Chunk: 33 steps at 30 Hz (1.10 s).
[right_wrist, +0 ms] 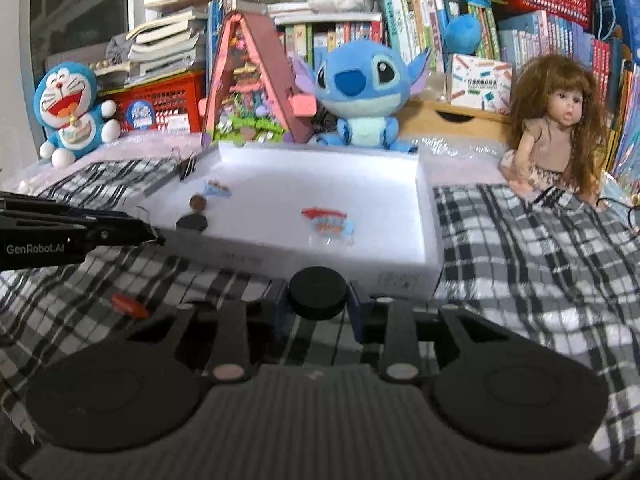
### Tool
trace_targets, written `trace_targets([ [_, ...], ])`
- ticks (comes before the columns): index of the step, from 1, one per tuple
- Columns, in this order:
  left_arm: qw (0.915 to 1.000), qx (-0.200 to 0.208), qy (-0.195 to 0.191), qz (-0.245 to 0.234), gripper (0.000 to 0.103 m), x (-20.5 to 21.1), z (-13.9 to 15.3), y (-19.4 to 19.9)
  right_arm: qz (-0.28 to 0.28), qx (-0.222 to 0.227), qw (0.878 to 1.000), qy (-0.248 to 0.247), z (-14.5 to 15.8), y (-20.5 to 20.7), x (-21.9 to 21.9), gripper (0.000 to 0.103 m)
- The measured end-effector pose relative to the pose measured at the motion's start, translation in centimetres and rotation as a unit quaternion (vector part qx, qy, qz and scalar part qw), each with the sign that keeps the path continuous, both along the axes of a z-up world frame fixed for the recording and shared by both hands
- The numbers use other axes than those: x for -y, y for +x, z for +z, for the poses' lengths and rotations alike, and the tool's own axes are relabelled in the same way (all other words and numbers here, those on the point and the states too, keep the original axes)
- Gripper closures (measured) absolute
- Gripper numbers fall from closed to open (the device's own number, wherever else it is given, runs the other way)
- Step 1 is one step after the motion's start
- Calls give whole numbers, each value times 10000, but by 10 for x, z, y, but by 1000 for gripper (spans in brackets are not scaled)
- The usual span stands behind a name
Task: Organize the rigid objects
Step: 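Carry the binder clip into the tray and open the left tool while the right releases the disc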
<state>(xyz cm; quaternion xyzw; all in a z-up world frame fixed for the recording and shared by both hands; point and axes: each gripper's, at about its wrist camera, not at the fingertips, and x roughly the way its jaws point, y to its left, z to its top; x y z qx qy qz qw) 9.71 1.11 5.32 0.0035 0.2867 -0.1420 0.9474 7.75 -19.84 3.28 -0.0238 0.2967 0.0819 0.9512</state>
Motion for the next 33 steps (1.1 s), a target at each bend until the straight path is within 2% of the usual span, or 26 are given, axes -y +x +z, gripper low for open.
trace_targets([
  [9, 9997, 97, -215, 94, 85, -10, 22, 30, 0, 0, 10000, 23, 18, 22, 6, 67],
  [15, 9979, -177, -601, 187, 85, -10, 32, 79, -24, -215, 9996, 190, 27, 58, 10, 67],
  [18, 9961, -388, -701, 362, 85, -10, 28, 110, -20, -389, 9989, 264, 31, 80, 10, 67],
  [25, 9919, -890, -607, 669, 85, -7, 8, 172, 56, -922, 9946, 467, 24, 135, 11, 67],
  [29, 9891, -1029, -715, 779, 85, -6, -4, 189, -41, -1203, 9904, 682, 13, 161, 11, 67],
  [33, 9896, -1035, -629, 775, 85, -3, -11, 192, -98, -1253, 9906, 546, 4, 171, 6, 66],
])
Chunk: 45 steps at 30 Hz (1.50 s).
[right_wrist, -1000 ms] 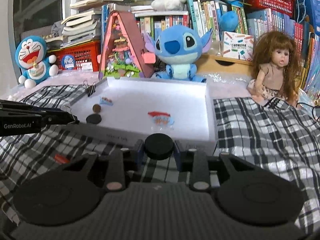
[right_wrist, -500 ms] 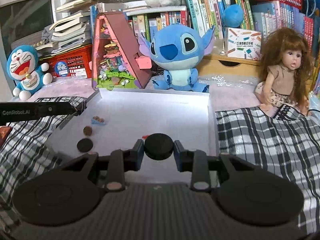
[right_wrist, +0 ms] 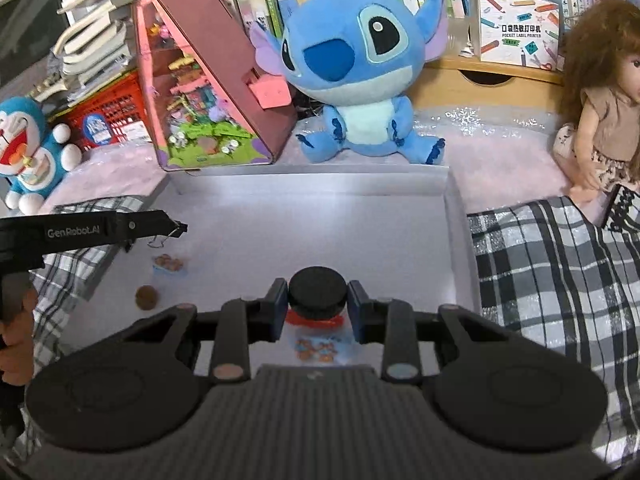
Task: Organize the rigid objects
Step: 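Carry the binder clip into the tray and open the left tool while the right releases the disc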
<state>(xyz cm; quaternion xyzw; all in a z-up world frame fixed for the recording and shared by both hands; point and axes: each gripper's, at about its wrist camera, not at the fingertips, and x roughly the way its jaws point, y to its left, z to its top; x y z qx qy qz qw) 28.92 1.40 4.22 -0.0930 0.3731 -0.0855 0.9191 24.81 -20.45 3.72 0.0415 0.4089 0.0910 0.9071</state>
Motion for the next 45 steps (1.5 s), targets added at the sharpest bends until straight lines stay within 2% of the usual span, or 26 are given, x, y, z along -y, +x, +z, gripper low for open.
trace_targets([
  [11, 9998, 13, 164, -64, 85, 6, -8, 0, -98, -152, 9998, -12, -13, 10, -2, 66],
  [29, 9982, 202, 540, -177, 84, 15, -11, -5, -184, -9, 9996, -202, -23, 17, -12, 66],
  [32, 9981, 249, 520, -197, 84, 16, -9, -8, -197, 15, 9997, -169, -22, 15, -12, 62],
  [34, 9978, 319, 560, -185, 83, 16, -6, -12, -226, 36, 9996, -149, -21, 13, -11, 52],
  [37, 9971, 440, 581, -197, 77, 16, 1, -19, -252, 74, 9996, -118, -19, 8, -8, 47],
  [39, 9964, 537, 618, -222, 69, 18, 6, -26, -243, 142, 9995, -141, -16, 3, -8, 45],
  [45, 9935, 843, 704, -289, 56, 19, 21, -52, -139, 524, 9983, -232, -3, -22, -7, 33],
])
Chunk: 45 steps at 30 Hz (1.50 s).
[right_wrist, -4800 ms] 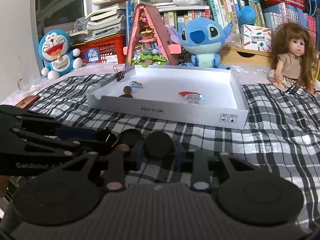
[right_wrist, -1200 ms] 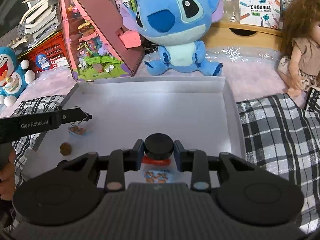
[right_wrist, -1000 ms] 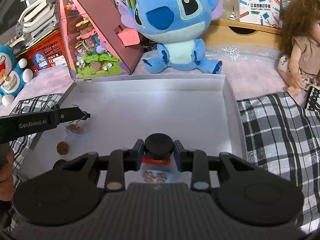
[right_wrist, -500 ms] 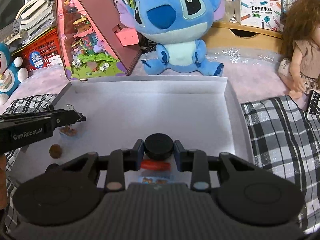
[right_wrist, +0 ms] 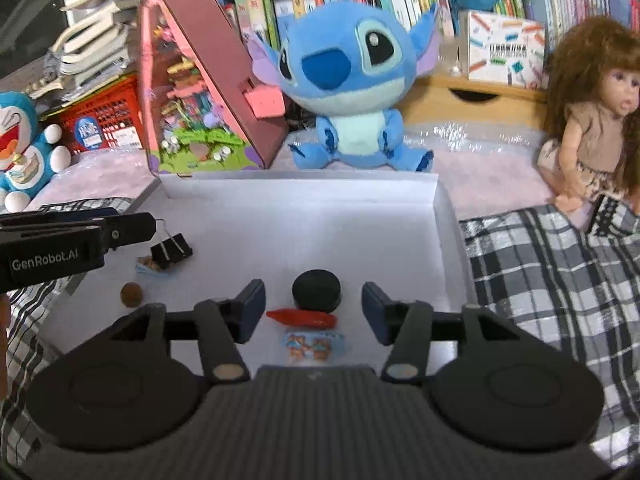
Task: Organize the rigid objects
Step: 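Carry the binder clip into the tray and open the left tool while the right releases the disc, then move both open tools back to the remaining objects on the cloth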
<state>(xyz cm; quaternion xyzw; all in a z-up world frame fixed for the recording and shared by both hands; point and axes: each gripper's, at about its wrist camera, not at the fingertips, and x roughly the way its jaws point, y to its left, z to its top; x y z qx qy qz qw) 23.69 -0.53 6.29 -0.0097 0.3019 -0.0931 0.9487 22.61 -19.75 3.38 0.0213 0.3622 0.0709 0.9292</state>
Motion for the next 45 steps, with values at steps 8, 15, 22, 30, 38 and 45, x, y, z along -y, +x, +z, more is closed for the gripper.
trace_targets([
  [8, 9997, 199, -93, -82, 38, -7, 12, -38, 150, 516, 9985, -88, 17, -39, 3, 18],
  [15, 9988, 392, -248, -177, 25, -14, 18, -77, 271, 830, 9960, -174, 25, -73, 2, 13],
  [22, 9979, 558, -249, -197, 20, -22, 19, -114, 440, 1049, 9930, -313, 28, -104, -1, 6],
  [30, 9978, 638, 8, -189, 18, -26, 5, -148, 515, 1106, 9919, -350, 17, -130, -2, 0],
  [38, 9985, 440, 187, -284, 18, -22, -18, -170, 514, 1044, 9924, -391, 0, -147, -1, 0],
  [45, 9989, 224, 231, -342, 19, -20, -39, -180, 587, 913, 9925, -557, -14, -159, -4, 2],
])
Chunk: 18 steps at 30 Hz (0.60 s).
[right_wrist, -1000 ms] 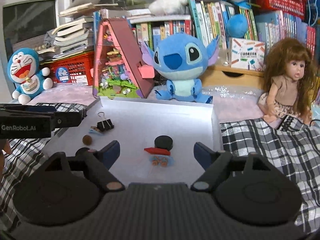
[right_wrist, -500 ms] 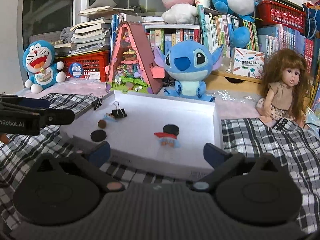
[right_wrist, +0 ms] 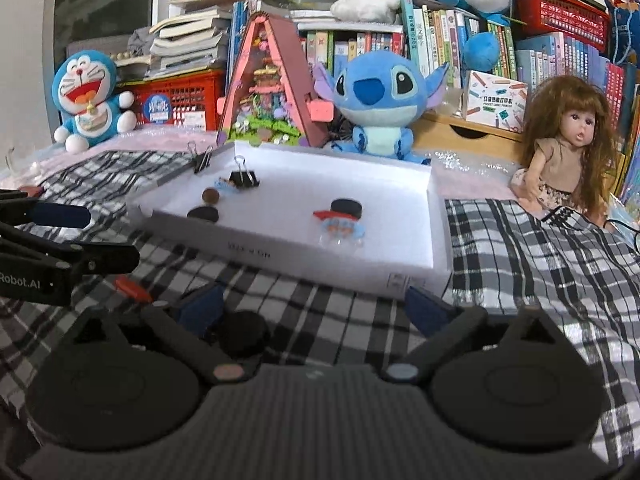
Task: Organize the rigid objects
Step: 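Move both open tools back to the remaining objects on the cloth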
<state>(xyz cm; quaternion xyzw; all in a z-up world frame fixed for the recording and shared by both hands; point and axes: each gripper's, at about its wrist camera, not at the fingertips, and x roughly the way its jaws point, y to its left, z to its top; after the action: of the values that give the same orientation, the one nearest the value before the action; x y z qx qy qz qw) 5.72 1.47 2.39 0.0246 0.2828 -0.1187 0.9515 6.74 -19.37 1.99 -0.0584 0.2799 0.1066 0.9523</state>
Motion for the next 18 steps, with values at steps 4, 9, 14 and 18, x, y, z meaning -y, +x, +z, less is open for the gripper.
trace_targets([
  [4, 9999, -105, 17, -69, 22, 2, -8, -4, 79, -46, 9998, -163, -8, -7, -5, 2],
  [9, 9997, -208, 61, -120, 29, 6, -16, -6, 189, -83, 9992, -342, -17, -13, -12, 3],
  [14, 9993, -341, 57, -146, 37, 9, -21, -2, 212, -107, 9989, -417, -20, -13, -17, 9],
  [18, 9991, -372, 49, -178, 45, 11, -21, 1, 255, -115, 9986, -442, -21, -14, -21, 16],
])
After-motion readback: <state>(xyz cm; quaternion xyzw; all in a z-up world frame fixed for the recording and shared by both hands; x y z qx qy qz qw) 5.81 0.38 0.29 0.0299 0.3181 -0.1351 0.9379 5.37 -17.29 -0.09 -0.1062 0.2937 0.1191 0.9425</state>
